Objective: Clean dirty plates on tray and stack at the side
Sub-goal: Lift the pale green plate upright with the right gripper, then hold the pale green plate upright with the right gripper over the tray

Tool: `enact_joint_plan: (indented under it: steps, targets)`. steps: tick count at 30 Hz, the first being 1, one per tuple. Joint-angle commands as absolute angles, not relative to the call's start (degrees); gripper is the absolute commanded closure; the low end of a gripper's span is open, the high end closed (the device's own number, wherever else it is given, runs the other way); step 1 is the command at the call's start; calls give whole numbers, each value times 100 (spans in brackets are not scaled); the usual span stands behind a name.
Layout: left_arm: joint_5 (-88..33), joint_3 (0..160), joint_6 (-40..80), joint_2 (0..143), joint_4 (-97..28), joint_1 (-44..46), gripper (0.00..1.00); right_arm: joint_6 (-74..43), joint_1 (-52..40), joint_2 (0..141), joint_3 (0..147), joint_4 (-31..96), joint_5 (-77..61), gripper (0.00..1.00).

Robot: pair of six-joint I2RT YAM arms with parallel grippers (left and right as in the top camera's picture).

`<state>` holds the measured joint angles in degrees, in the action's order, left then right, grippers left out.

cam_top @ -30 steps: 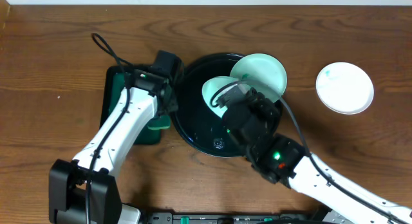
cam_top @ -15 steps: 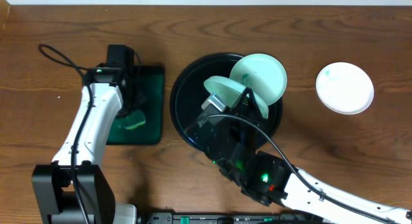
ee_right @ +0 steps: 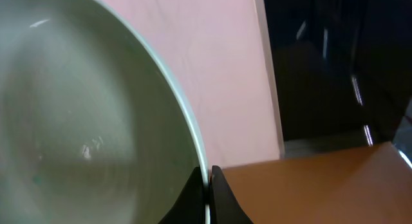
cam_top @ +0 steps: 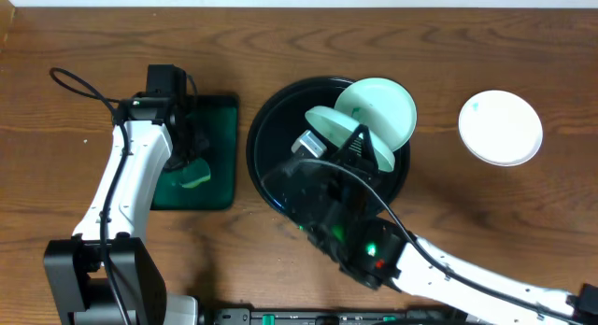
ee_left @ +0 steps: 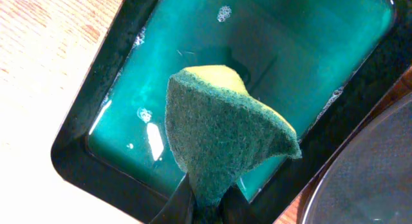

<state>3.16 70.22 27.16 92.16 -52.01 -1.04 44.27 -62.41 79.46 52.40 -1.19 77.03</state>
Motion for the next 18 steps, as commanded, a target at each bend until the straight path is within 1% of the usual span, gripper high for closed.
enact_joint_plan:
  steps: [1, 3, 5, 6, 9, 10, 13, 15, 17, 18]
  targets:
    - [316, 7061, 2574, 9227, -5221, -121, 93, 4025, -6292, 8108, 5345, -193, 8066, 99]
    - [316, 7061, 2558, 9227, -5216, -121, 93, 3647, -6095, 8114, 5345, -134, 7806, 99]
    - [311, 7061, 2556, 9227, -5218, -121, 93, 3120, -5857, 8123, 5347, -252, 7885, 99]
    - [298, 7061, 2554, 9227, -5225, -121, 93, 2954, -5896, 8121, 5356, -266, 7981, 99]
    - [296, 7061, 2556, 9227, -5221, -121, 93, 2919, -6108, 8123, 5356, -167, 7754, 99]
    - [296, 7061, 2556, 9227, -5218, -121, 93, 2895, -6051, 8123, 5356, -99, 7540, 99]
    - [294, 7061, 2556, 9227, -5227, -121, 93, 2569, -5826, 8143, 5358, -128, 7564, 99]
    - [294, 7061, 2556, 9227, -5223, -121, 93, 2344, -6049, 8128, 5358, -30, 7470, 99]
    - [294, 7061, 2556, 9227, -5201, -121, 93, 1664, -6219, 8128, 5358, 198, 7150, 99]
    - [294, 7061, 2556, 9227, -5199, -121, 93, 1055, -6230, 8128, 5358, 410, 6910, 99]
